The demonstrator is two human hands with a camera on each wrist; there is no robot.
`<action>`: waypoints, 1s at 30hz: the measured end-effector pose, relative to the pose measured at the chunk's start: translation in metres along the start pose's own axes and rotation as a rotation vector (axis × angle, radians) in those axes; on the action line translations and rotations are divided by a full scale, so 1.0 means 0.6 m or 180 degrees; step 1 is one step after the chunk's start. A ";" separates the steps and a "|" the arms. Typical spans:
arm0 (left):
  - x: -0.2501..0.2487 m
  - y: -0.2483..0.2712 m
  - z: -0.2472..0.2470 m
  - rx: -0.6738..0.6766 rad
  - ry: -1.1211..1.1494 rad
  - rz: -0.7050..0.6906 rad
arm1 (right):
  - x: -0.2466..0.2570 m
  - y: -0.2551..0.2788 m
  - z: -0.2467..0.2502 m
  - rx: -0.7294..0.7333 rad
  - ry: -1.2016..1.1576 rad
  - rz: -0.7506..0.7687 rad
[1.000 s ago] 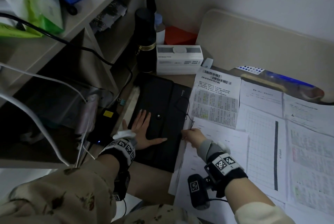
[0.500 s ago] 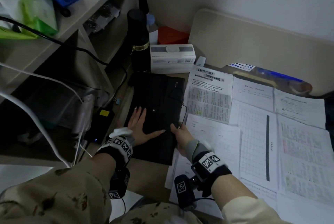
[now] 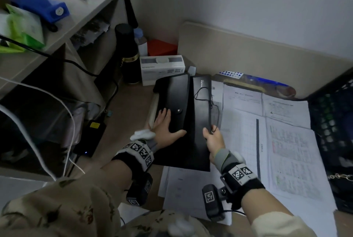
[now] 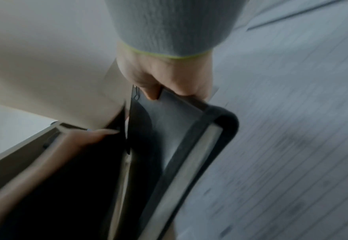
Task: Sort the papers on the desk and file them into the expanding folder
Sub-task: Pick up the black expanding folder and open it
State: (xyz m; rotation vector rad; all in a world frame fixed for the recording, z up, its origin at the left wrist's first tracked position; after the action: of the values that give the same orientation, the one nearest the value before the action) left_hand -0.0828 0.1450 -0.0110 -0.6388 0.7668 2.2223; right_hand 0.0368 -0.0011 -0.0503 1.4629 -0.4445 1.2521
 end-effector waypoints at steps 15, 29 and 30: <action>-0.070 0.011 -0.007 0.0255 0.1614 0.0635 | -0.001 -0.012 0.322 -0.0614 -0.0592 -0.0380; -0.014 0.029 -0.006 0.0052 0.3555 0.1031 | -0.021 -0.005 0.333 -0.0604 -0.1435 -0.0572; -0.021 0.031 -0.010 0.0153 0.3569 0.0992 | -0.019 -0.006 0.330 -0.0588 -0.1506 -0.0575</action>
State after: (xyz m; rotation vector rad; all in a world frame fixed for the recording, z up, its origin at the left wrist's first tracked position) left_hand -0.0872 0.1248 -0.0012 -1.8944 1.5134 1.9607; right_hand 0.1237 -0.1779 -0.0290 1.5968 -0.7047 0.6966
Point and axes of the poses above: each hand's wrist, its own y-axis away from the middle knuckle, its own z-axis out of the back of the hand, x = y × z, the point moved 5 cm from there along -y, towards the middle knuckle, and after that the axes turned 3 degrees about -x, right-handed, at the moved point
